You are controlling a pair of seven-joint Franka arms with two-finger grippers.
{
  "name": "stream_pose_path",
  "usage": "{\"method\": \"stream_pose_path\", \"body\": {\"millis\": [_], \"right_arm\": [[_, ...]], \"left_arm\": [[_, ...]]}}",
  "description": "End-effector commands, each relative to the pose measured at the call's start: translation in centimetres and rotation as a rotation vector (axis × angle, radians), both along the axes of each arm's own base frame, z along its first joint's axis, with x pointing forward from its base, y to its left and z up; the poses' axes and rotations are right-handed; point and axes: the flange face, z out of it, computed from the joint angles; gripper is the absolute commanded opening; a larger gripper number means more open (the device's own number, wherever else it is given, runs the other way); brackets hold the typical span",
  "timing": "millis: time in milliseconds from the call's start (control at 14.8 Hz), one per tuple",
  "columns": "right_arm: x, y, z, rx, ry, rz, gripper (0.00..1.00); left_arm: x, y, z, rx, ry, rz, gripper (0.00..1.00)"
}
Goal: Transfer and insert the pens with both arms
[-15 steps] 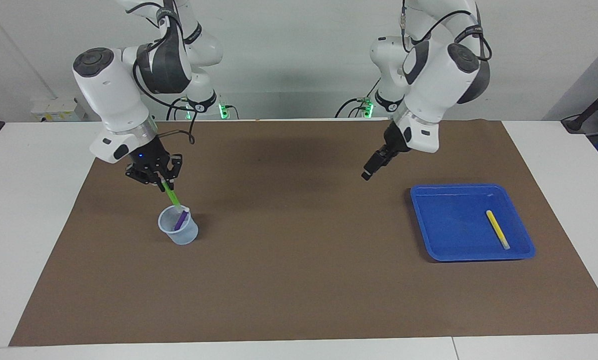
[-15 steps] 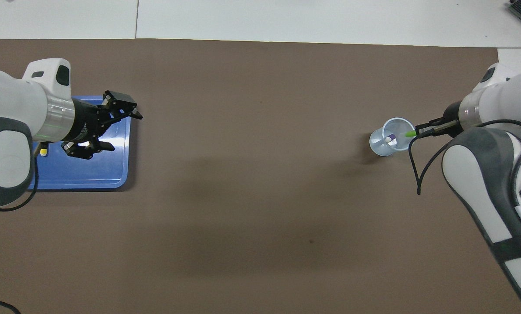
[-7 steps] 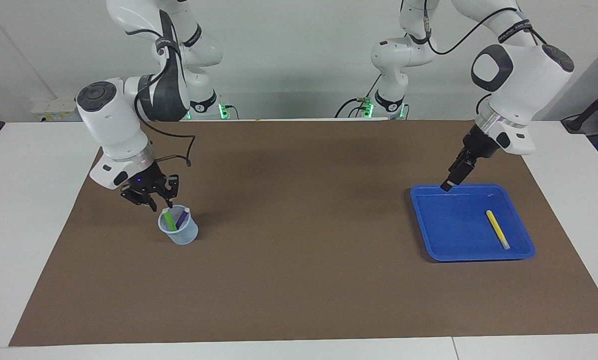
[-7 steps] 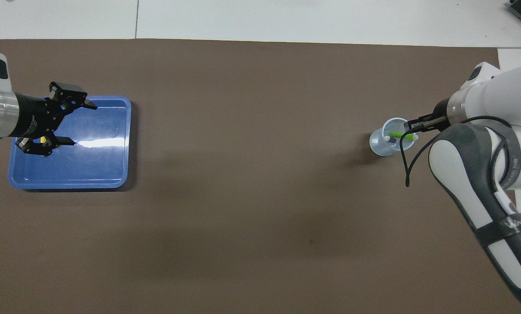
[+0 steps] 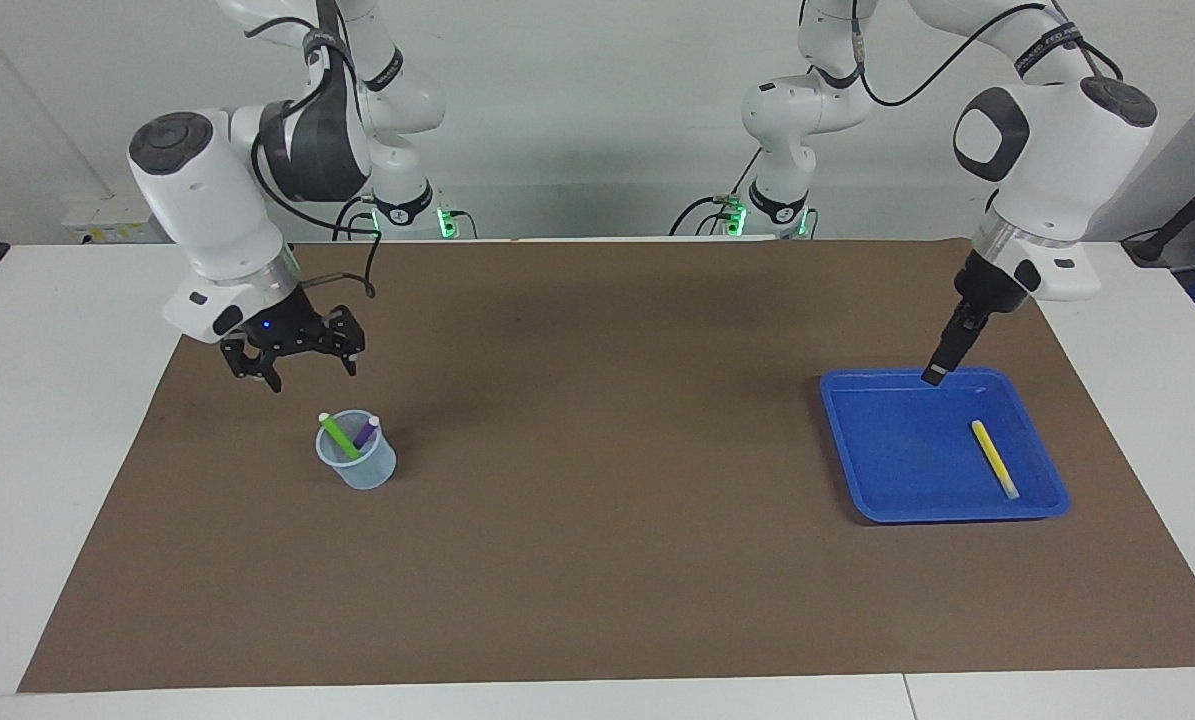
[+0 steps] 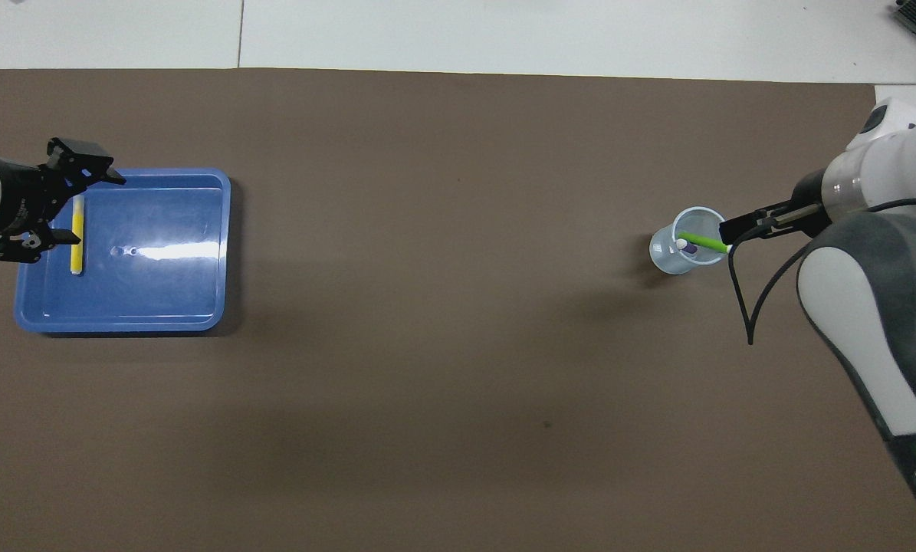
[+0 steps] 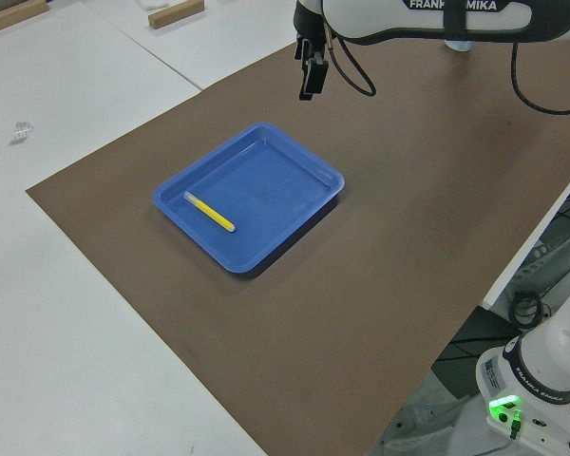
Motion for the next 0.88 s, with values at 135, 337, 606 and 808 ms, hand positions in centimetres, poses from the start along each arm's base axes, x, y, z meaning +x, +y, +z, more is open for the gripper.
{"method": "stream_pose_path", "body": {"millis": [135,337,606,808], "right_arm": [[-2.8,0.0,5.5,0.027,0.030,-0.115,1.00],[-3.0,0.0,6.8,0.023,0.048,-0.117,1.00],[-2.9,0.1,6.5,0.019,0.051,-0.117,1.00],[-2.9,0.9,6.4,0.017,0.055,-0.147,1.00]], "left_arm": [[2.4,2.5,-2.7,0.070,-0.046,-0.081,1.00],[4.5,5.5,-4.5,0.153,-0.038,-0.213,1.00],[5.6,9.6,-7.4,0.245,-0.058,-0.507,1.00],[7.0,10.5,-12.1,0.350,0.007,-0.612,1.00]]}}
